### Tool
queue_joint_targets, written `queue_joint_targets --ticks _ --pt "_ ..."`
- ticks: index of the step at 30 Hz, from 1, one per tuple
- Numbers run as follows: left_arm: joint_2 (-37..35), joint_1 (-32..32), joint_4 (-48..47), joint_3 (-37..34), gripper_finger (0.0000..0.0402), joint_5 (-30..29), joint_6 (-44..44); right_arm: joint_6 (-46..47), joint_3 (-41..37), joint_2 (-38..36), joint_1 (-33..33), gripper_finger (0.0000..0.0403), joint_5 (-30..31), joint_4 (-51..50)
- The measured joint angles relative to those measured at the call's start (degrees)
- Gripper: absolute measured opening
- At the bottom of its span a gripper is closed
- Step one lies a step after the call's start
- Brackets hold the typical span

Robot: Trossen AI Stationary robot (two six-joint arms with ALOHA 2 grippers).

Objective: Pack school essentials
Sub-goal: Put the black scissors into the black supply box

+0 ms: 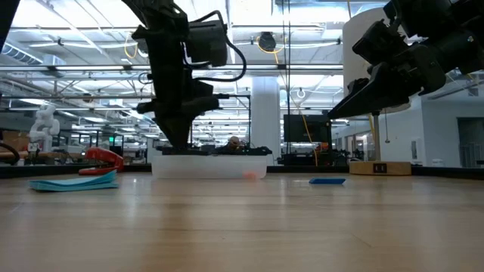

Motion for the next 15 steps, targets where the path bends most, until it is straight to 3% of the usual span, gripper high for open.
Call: queue_joint_targets --ticks 15 --pt "2.3 1.3 3.9 0.0 0.0026 0.4 0.3 -0.1 0.0 0.0 0.0 0.0222 0.0 -0.2"
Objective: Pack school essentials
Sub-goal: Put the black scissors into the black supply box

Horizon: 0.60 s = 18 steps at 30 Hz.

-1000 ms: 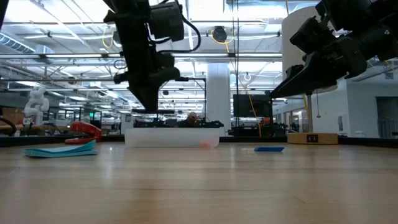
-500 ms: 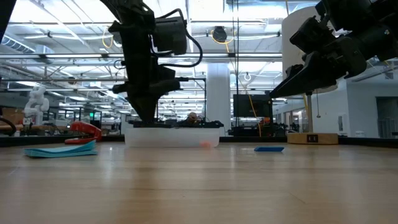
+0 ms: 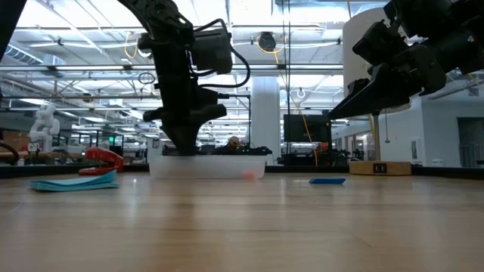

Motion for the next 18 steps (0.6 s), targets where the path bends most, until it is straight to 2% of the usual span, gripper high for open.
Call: queue_joint_targets --ticks 11,18 --pt "0.0 0.0 0.4 0.0 0.0031 0.5 0.5 -0.2 0.0 0.0 0.0 0.0222 0.0 0.0" --pt "0.0 0.0 0.4 0.0 0.0076 0.6 0.5 -0.2 0.0 0.0 0.0 0.0222 0.0 0.0"
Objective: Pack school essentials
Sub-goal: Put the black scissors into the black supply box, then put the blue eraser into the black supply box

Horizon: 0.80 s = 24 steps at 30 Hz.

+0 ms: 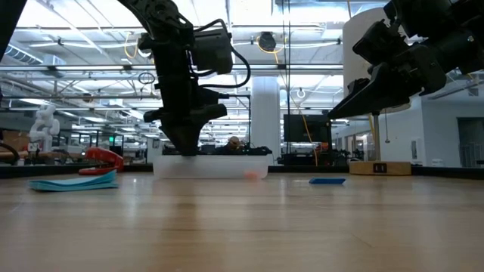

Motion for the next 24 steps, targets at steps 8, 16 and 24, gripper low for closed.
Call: queue_joint_targets --ticks 8,16,24 --pt "-0.3 0.0 0.0 0.0 0.0087 0.3 1.8 0.0 0.0 0.0 0.0 0.0222 0.0 0.0" --pt "-3.1 -1.4 -0.6 1.7 0.0088 0.8 4.8 1.9 0.0 0.0 0.0 0.0222 0.3 0.0" --pt "-8.1 -5.1 3.7 1.8 0.0088 0.6 10.6 1.9 0.0 0.3 0.0 0.0222 0.5 -1.9"
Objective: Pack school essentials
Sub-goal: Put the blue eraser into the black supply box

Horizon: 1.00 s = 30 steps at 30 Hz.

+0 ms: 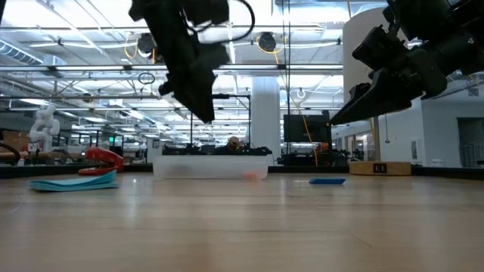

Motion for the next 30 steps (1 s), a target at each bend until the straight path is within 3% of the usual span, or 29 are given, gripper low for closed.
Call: queue_joint_targets --ticks 12,16,22,30 --pt "-8.6 -6.9 -0.9 0.0 0.0088 -3.8 9.3 -0.5 0.0 8.5 -0.4 0.0222 1.2 4.5" --pt "-10.4 -8.4 -1.3 -0.4 0.0088 -5.3 8.8 -1.5 0.0 12.3 -0.9 0.0222 1.1 6.4" --pt "-15.3 -8.5 0.5 -4.8 0.0088 -6.5 9.1 -1.6 0.0 16.2 -1.3 0.0222 0.9 7.4" --pt "-23.2 -8.6 10.4 -14.1 0.0088 -5.7 12.2 -1.9 0.1 20.4 -1.5 0.0222 0.8 11.2"
